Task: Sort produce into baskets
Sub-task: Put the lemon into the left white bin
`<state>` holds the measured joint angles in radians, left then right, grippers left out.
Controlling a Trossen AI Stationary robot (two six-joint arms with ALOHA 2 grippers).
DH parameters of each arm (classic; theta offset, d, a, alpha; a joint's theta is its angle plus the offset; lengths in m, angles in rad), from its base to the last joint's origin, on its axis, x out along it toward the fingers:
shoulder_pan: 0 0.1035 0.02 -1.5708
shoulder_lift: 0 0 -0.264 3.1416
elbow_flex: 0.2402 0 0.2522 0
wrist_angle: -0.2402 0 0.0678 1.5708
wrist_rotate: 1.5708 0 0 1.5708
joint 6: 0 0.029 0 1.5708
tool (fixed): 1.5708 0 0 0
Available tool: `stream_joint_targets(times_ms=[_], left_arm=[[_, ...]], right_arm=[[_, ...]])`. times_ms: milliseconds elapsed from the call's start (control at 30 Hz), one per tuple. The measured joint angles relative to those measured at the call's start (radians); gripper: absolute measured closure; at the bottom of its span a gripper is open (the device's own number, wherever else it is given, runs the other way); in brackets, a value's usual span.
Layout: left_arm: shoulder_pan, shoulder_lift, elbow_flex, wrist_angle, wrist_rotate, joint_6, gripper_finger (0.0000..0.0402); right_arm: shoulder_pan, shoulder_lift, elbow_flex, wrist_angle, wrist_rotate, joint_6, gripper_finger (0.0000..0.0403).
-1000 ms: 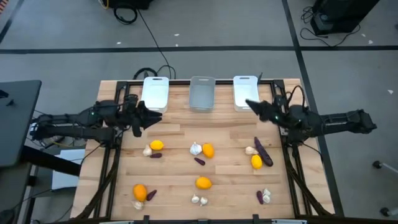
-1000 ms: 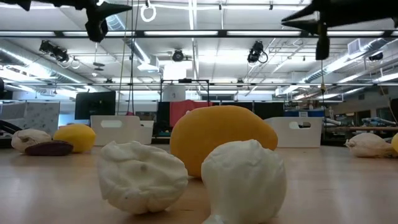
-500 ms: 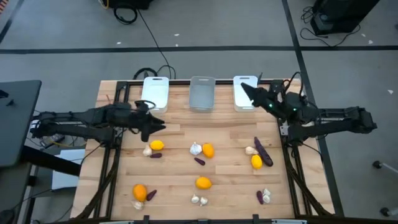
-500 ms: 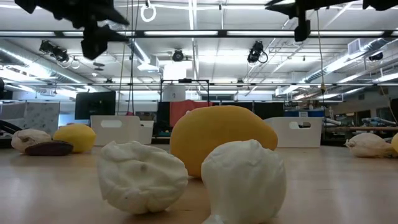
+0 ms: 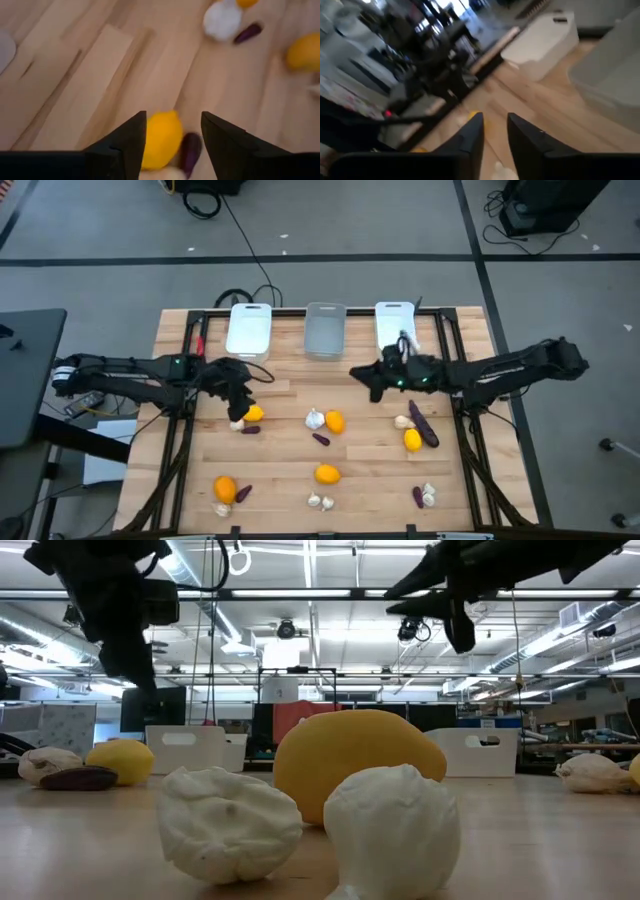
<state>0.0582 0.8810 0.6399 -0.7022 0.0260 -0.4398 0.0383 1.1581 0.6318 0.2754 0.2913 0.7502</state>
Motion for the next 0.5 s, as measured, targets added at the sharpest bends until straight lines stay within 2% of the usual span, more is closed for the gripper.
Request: stream_joint_targets(times_ms=[167,367,500], left_arm=[[0.000,0.060,0.000,-0.032,-0.057,0.058,0.0148],[-0.001,0.165,-0.006,-0.033,-0.040,0.153,0.0080],[-0.001,0.229,-0.006,-0.020,-0.031,0.200,0.0057]], right_arm=[[0.008,0.096,0.073,-0.077,-0.006,-0.066,0.0230],[0.007,0.180,0.228,-0.339,-0.008,-0.166,0.0158],[0.007,0.218,0.299,-0.437,-0.009,-0.209,0.0126]])
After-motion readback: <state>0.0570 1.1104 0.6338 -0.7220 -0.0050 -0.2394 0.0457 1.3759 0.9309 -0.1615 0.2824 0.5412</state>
